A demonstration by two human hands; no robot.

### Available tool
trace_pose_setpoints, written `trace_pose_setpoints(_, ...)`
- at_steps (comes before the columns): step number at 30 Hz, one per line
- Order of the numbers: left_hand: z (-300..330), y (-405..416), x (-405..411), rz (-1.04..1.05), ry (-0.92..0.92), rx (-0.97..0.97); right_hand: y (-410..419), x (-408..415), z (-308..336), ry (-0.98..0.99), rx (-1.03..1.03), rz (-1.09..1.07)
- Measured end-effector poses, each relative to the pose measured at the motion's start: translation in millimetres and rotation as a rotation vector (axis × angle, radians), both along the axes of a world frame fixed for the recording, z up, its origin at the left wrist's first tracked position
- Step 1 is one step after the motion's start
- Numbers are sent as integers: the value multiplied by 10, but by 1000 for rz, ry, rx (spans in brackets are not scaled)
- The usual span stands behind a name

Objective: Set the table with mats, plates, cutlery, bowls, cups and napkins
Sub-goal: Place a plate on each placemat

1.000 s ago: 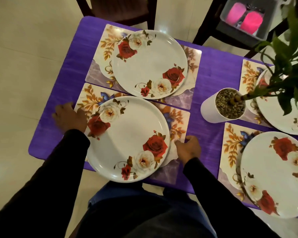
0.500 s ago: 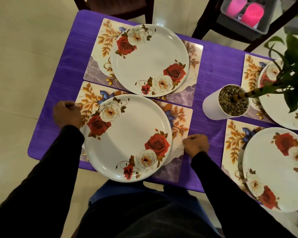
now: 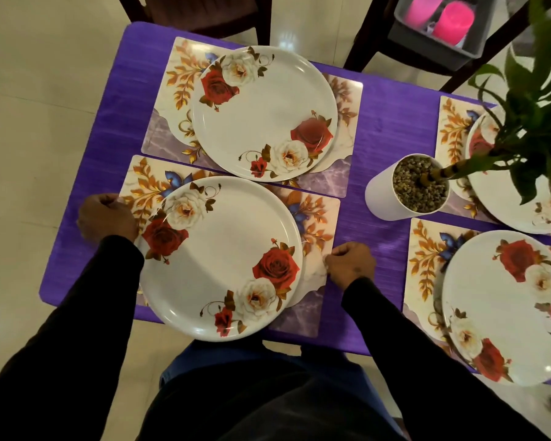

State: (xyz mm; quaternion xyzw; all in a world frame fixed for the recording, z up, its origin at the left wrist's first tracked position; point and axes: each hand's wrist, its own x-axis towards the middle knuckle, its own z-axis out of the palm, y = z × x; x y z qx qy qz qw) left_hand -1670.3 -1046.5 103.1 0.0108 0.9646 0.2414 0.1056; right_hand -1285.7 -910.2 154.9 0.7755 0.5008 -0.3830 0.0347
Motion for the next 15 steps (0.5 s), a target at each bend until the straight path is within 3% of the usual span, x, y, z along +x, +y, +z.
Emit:
trace_pose_setpoints(5,48,55,12,29,-5,-43,8,11,2,39,-12,-3)
trace_pose_setpoints(8,161,199,80,-34,71,-52,102,-50,83,54,117,-15)
trace_pose_setpoints(12,229,564,9,-240,94,103,410,-271,112,184,232,-207)
trace_pose_setpoints(15,173,919,-197,-359,57,73,641,-465,66,301,208,-415)
